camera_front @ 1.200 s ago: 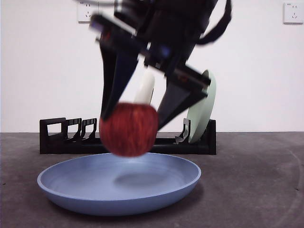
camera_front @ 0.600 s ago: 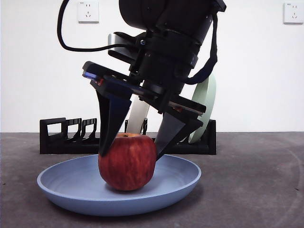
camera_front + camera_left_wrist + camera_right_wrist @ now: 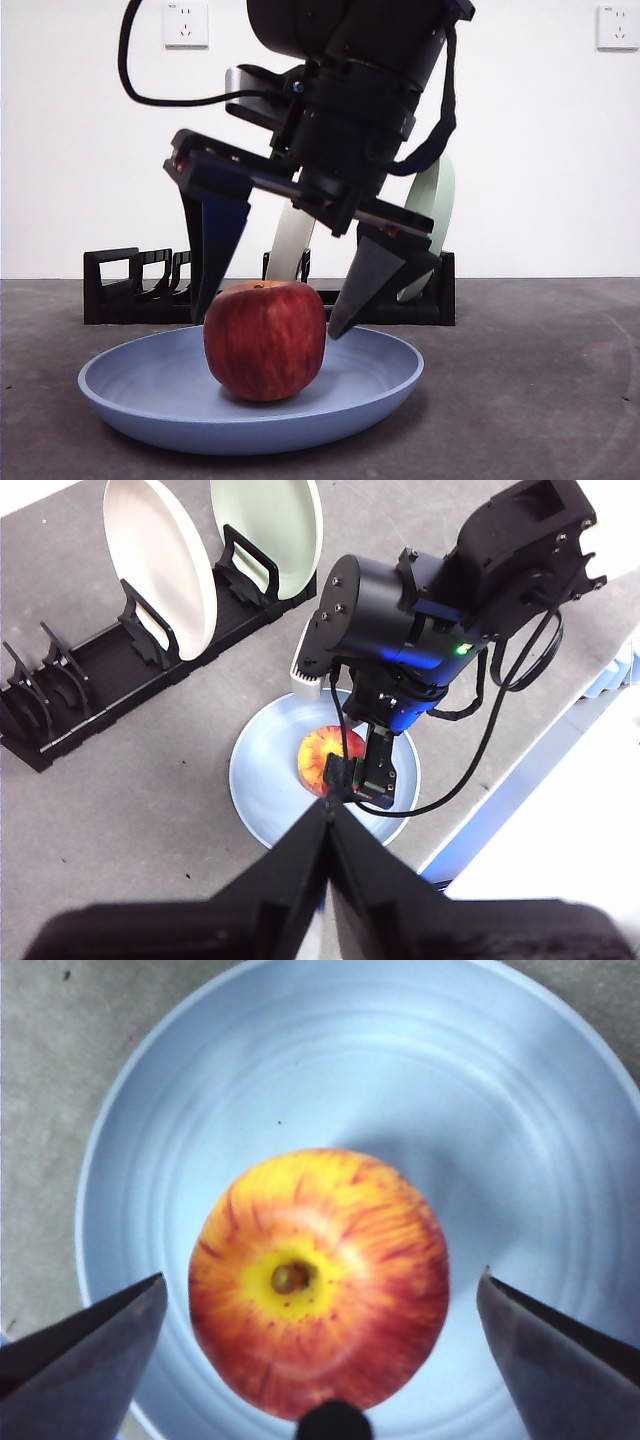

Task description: Take the blue plate from the plate rack,put the plate on the table,take the apple from the table,put the apple in the plate

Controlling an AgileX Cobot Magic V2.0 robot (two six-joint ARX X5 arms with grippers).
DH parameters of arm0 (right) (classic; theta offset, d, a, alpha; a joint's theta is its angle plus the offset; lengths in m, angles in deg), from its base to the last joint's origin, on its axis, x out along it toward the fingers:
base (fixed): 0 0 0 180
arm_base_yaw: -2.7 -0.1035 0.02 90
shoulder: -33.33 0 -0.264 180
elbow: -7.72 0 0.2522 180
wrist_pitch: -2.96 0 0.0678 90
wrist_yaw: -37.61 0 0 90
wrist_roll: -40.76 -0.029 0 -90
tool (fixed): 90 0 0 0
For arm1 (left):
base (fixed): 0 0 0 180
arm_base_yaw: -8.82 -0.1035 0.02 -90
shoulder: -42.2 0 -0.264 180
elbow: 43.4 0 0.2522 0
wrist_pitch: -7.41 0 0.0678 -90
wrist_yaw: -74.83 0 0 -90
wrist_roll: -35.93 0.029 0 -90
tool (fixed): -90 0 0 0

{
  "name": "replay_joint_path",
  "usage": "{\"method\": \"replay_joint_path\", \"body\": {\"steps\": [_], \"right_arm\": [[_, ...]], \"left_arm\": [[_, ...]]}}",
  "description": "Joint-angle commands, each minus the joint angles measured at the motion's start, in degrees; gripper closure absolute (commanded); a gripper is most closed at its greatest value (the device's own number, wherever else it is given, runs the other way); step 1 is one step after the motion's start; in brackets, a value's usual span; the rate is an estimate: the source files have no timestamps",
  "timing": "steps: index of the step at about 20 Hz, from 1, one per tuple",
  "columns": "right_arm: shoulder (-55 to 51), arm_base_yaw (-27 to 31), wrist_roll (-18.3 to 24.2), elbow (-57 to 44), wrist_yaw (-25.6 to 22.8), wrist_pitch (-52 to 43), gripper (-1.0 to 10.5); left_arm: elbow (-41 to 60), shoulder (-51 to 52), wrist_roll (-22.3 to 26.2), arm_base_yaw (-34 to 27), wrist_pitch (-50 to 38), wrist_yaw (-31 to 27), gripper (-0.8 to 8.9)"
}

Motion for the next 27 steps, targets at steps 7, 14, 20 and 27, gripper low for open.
{"method": "replay_joint_path", "body": {"steps": [7,14,20,27], "right_arm": [[-21.6,-2.0,0.0,0.1,-5.0,3.6,3.5],[-42.0,-2.0,0.2,0.1,-12.8,16.6,9.6],[-47.1,-2.0,0.0,0.1,-12.8,31.6,9.5],[-46.9,-2.0,0.0,0.1,-13.0,35.3,9.5]], "left_arm": [[0.1,0.2,4.6,-0.1,-0.3,-4.3,8.18],[0.1,0.1,7.0,-0.1,-0.3,-5.0,8.18],[0.1,-0.5,7.0,-0.1,-0.3,-5.0,8.18],[0.1,-3.3,7.0,-0.1,-0.3,-5.0,8.18]]}}
